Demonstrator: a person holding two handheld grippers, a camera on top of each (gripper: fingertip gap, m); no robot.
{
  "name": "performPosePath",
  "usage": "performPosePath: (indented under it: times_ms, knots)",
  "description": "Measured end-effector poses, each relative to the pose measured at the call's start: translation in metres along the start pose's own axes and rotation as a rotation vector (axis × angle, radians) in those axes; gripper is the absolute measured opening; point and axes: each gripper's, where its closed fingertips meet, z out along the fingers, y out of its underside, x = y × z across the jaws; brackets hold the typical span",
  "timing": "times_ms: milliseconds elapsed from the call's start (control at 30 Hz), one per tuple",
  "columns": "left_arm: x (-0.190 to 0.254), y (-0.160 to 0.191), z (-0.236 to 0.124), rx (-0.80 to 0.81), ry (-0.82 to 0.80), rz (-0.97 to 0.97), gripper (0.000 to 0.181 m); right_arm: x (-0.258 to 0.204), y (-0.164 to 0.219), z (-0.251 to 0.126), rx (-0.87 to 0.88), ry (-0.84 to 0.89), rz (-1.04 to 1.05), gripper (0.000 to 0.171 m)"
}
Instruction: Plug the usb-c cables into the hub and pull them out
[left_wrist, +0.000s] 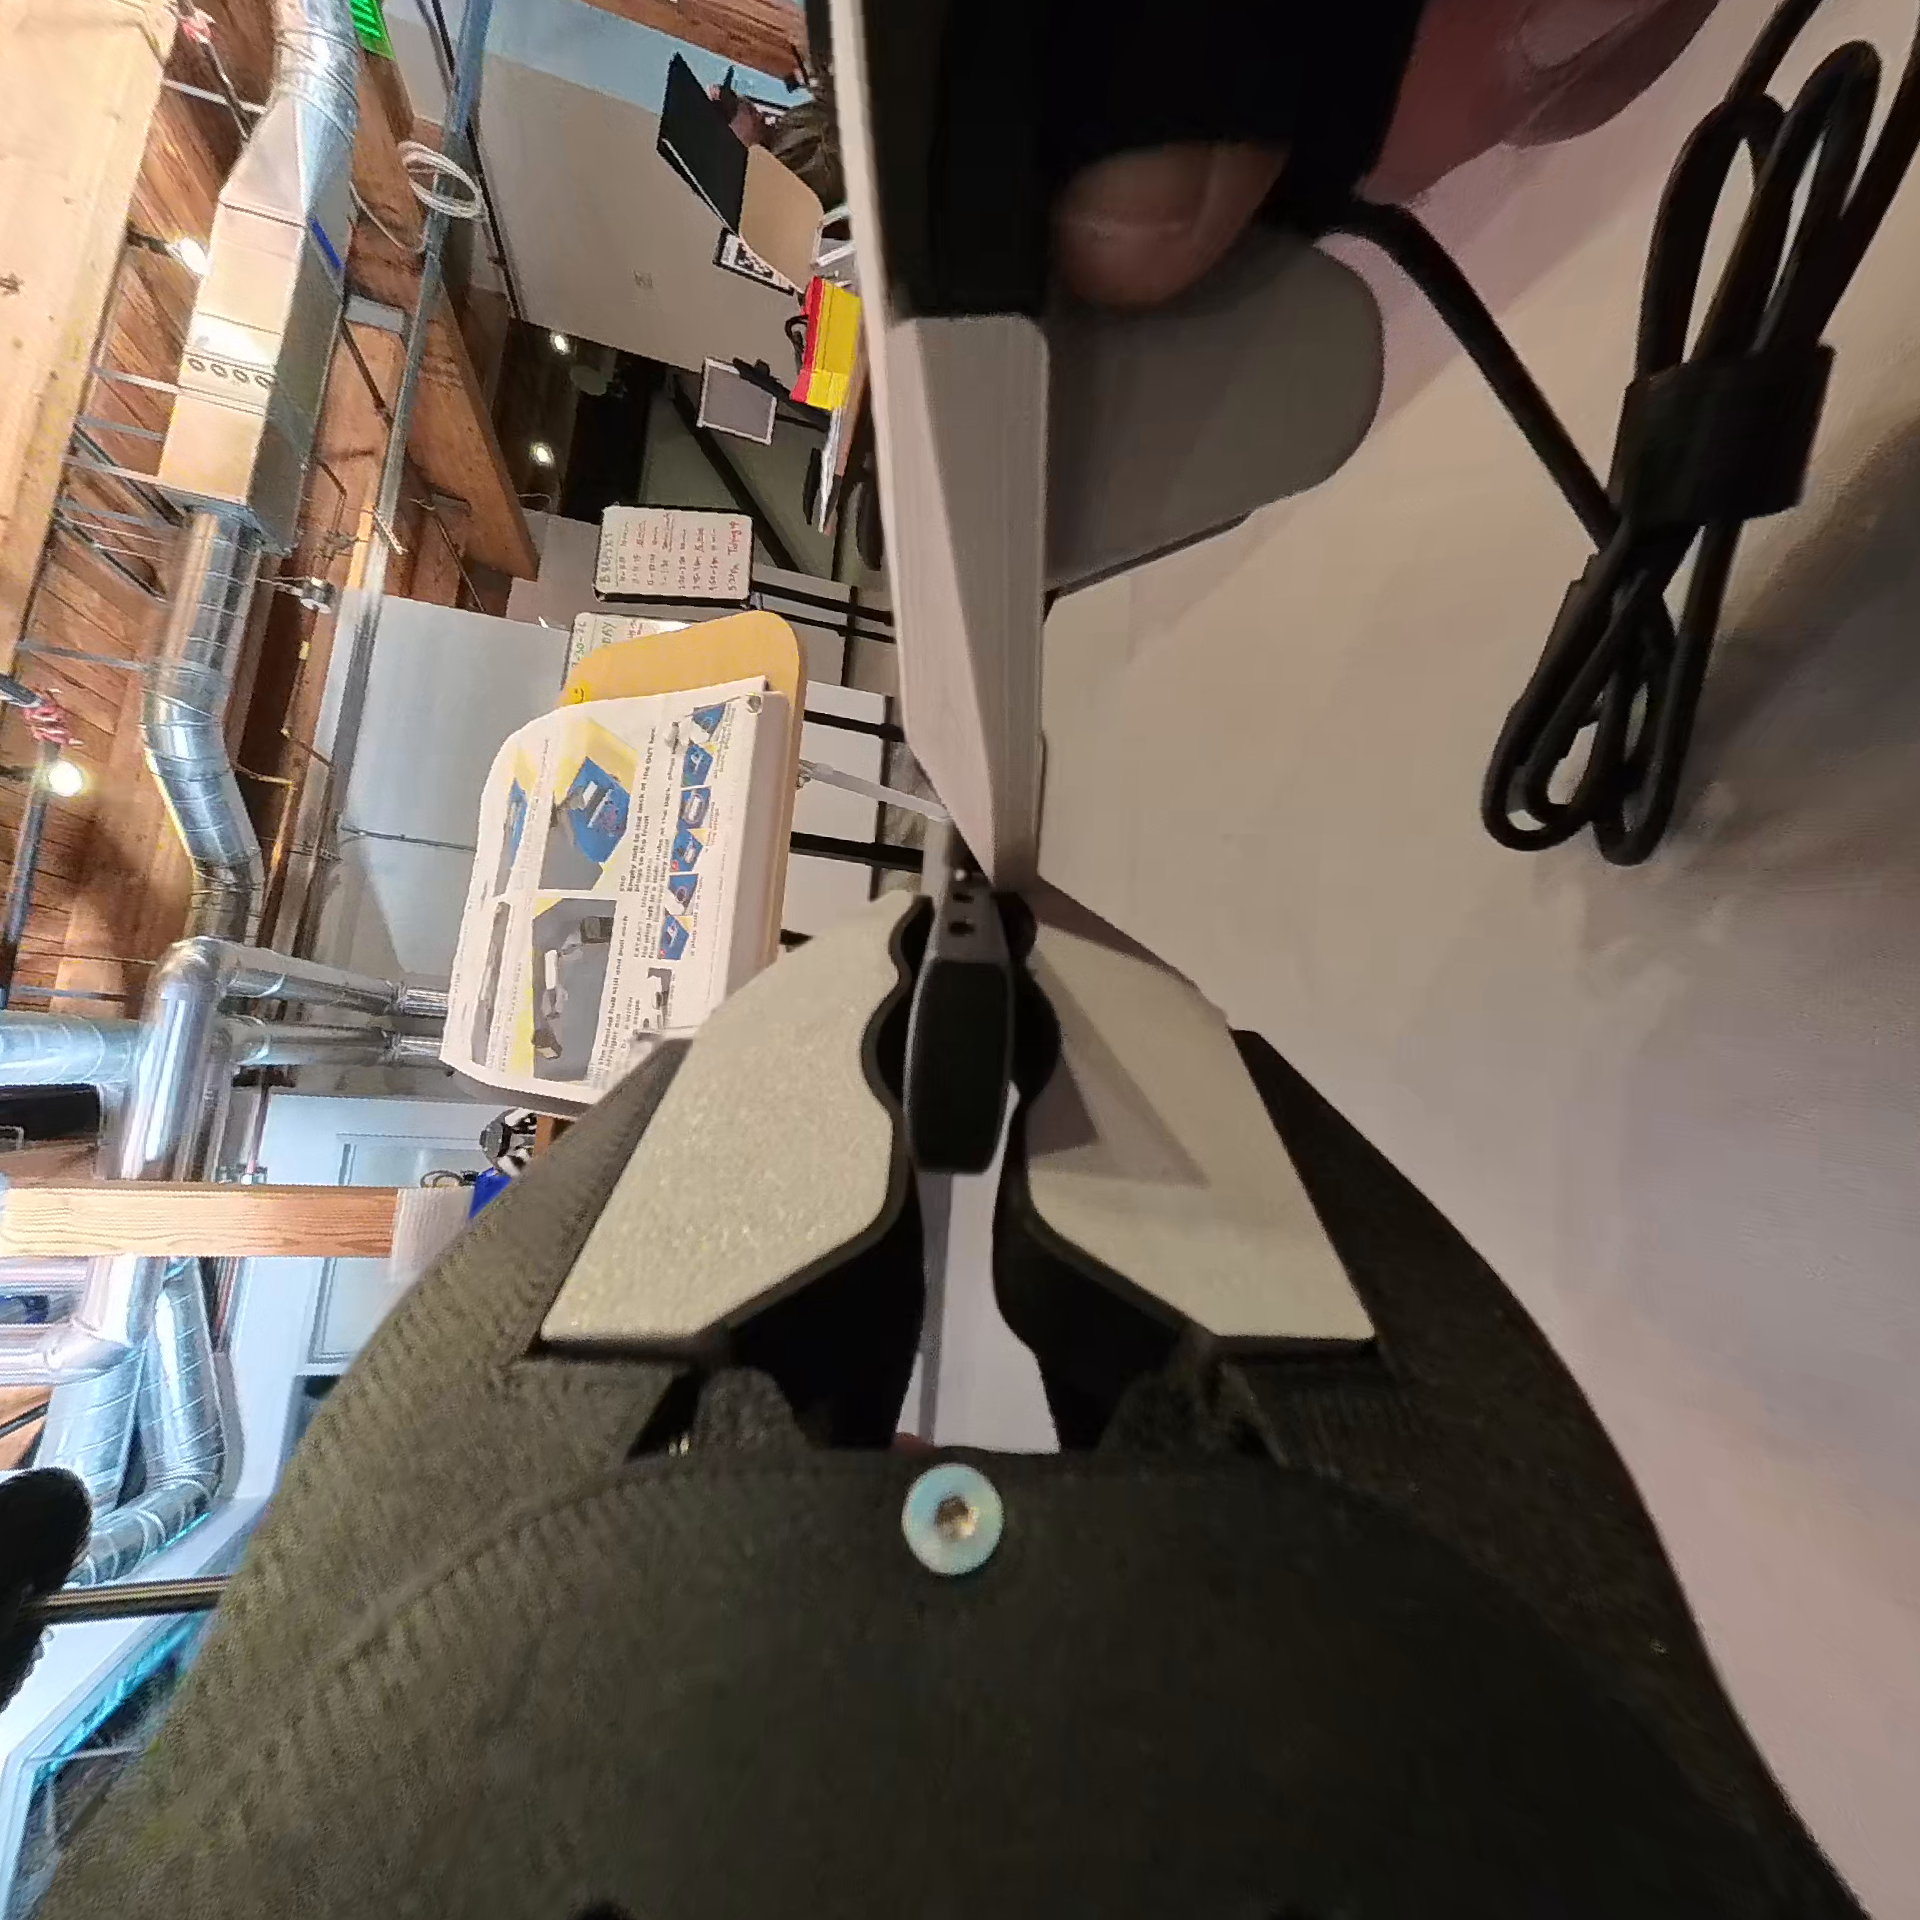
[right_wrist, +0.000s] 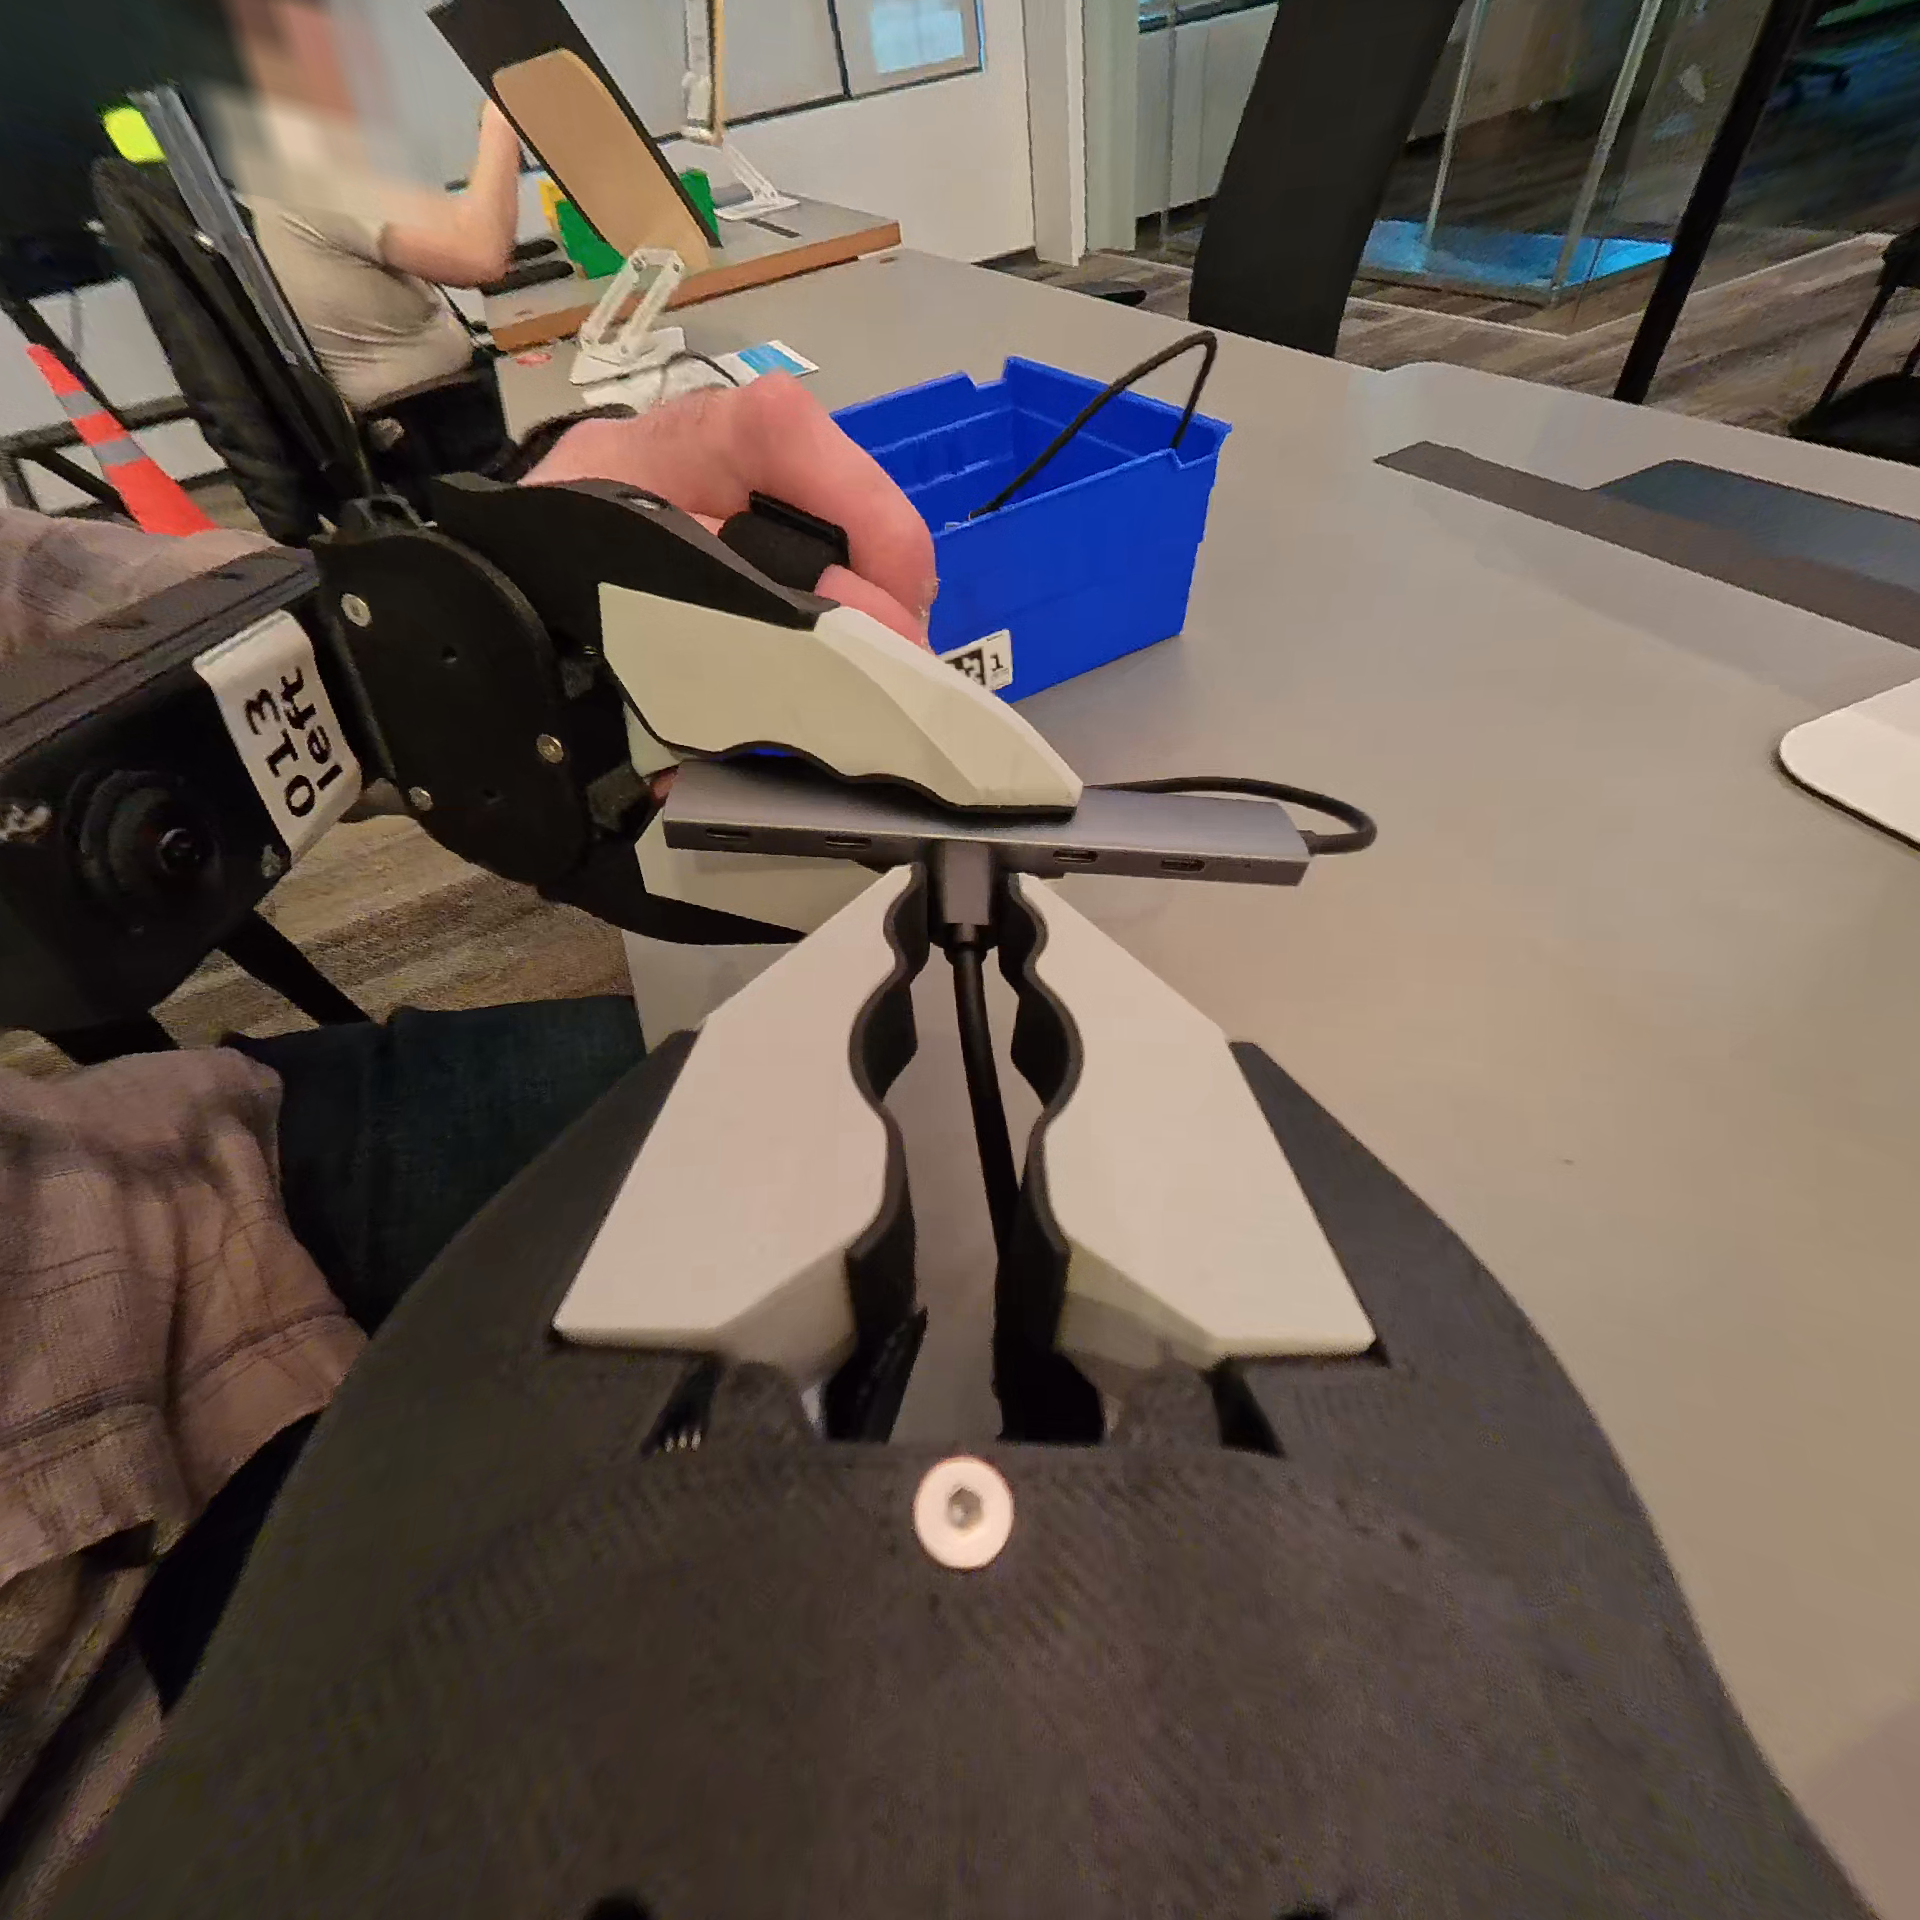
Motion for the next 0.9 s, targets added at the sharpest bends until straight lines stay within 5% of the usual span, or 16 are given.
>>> performPosePath:
  times_ms: [267,667,900]
  knots:
    - [0.009,0.011,0.005,-0.077,0.058,-0.106,0.011,0.007,0.005,0.006,-0.083,0.111,-0.032,0.010]
    - [0.002,-0.004,0.000,0.010,0.057,-0.141,0.011,-0.001,-0.006,-0.008,0.026,-0.100,0.085,0.010]
    - [0.003,0.011,0.008,-0.088,0.063,-0.203,0.011,0.011,-0.004,0.001,-0.059,0.110,-0.024,0.010]
